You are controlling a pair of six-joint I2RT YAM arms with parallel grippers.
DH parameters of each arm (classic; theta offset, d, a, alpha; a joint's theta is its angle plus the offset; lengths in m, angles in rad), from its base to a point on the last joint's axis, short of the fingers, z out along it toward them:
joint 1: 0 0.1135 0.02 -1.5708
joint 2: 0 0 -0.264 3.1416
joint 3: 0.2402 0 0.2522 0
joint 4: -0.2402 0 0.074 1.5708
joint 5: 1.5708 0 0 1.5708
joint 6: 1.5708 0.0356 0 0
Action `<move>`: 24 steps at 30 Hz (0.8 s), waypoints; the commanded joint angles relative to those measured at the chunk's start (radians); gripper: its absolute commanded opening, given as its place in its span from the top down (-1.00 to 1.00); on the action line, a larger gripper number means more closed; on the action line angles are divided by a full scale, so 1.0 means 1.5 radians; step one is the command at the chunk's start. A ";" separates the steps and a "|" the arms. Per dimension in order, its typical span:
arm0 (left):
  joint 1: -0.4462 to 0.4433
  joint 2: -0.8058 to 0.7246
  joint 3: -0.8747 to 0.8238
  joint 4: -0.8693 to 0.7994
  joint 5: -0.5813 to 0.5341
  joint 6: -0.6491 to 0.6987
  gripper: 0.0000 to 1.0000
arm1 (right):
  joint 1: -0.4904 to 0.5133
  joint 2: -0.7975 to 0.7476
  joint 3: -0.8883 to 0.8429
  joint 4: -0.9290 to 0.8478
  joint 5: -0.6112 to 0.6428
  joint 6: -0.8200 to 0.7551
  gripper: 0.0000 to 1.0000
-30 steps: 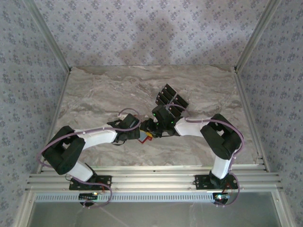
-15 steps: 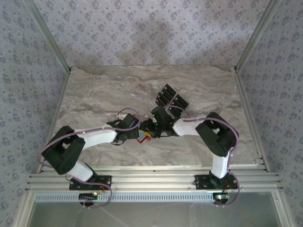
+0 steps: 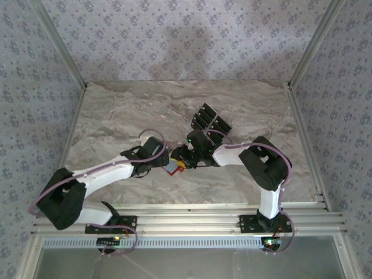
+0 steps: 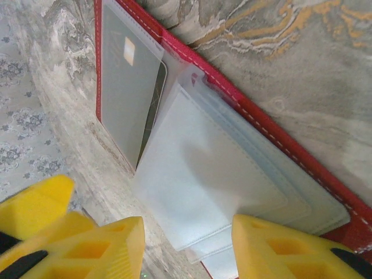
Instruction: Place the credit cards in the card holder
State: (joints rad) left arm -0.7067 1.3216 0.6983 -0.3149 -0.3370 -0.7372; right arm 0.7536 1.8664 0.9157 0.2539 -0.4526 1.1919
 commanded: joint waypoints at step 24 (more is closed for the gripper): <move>0.145 0.209 0.128 -0.016 0.075 0.171 -0.99 | -0.067 0.081 0.163 -0.401 0.021 -0.351 0.09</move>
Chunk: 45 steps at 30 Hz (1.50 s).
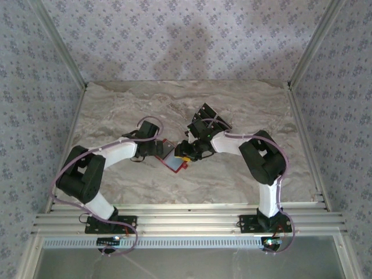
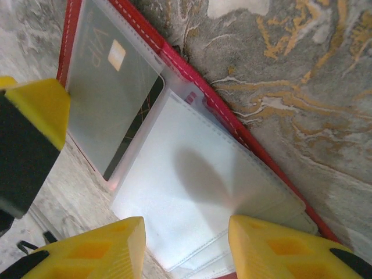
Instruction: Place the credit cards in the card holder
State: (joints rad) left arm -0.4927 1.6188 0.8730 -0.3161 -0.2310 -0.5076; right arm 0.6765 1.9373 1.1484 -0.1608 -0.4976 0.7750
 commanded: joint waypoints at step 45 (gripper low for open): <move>-0.049 -0.180 -0.104 -0.045 -0.010 -0.100 -0.99 | 0.128 -0.022 0.149 -0.236 0.386 -0.042 0.09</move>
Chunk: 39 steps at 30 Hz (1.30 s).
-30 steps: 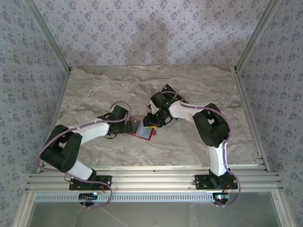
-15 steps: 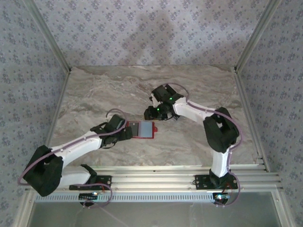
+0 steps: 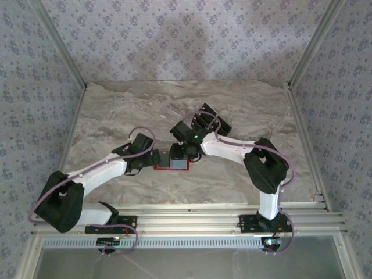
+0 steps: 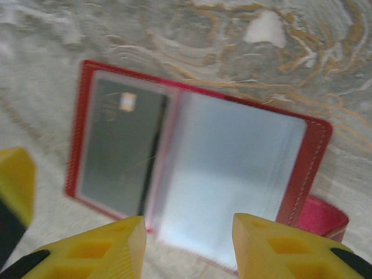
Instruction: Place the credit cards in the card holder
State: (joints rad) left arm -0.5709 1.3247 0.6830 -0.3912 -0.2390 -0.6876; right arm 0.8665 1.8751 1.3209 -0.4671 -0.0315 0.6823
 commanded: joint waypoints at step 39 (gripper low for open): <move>-0.002 0.056 -0.024 0.079 0.020 0.014 -0.98 | -0.042 0.152 0.110 -0.033 -0.124 -0.057 0.06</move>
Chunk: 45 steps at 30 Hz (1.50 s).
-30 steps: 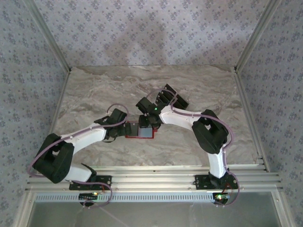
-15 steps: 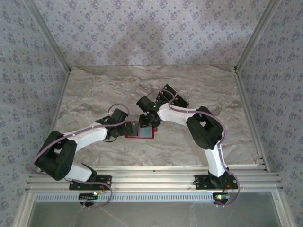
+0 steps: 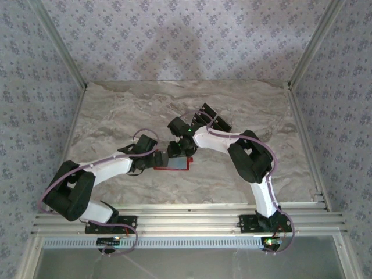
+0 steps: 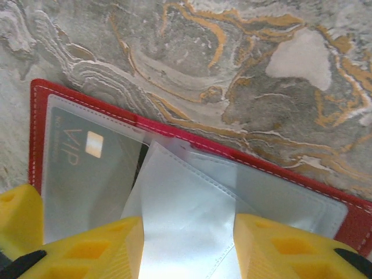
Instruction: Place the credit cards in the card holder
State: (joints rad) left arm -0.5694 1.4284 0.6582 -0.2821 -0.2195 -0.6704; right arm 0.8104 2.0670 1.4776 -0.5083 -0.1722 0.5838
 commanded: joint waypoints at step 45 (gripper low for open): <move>-0.116 -0.060 -0.019 0.116 0.049 0.046 -0.97 | -0.018 0.031 -0.019 0.039 -0.061 0.044 0.06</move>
State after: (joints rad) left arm -0.7361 1.3117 0.5941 -0.1307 -0.1452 -0.6319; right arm 0.7849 2.0777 1.4685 -0.4374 -0.2527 0.6395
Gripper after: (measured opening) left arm 0.985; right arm 0.472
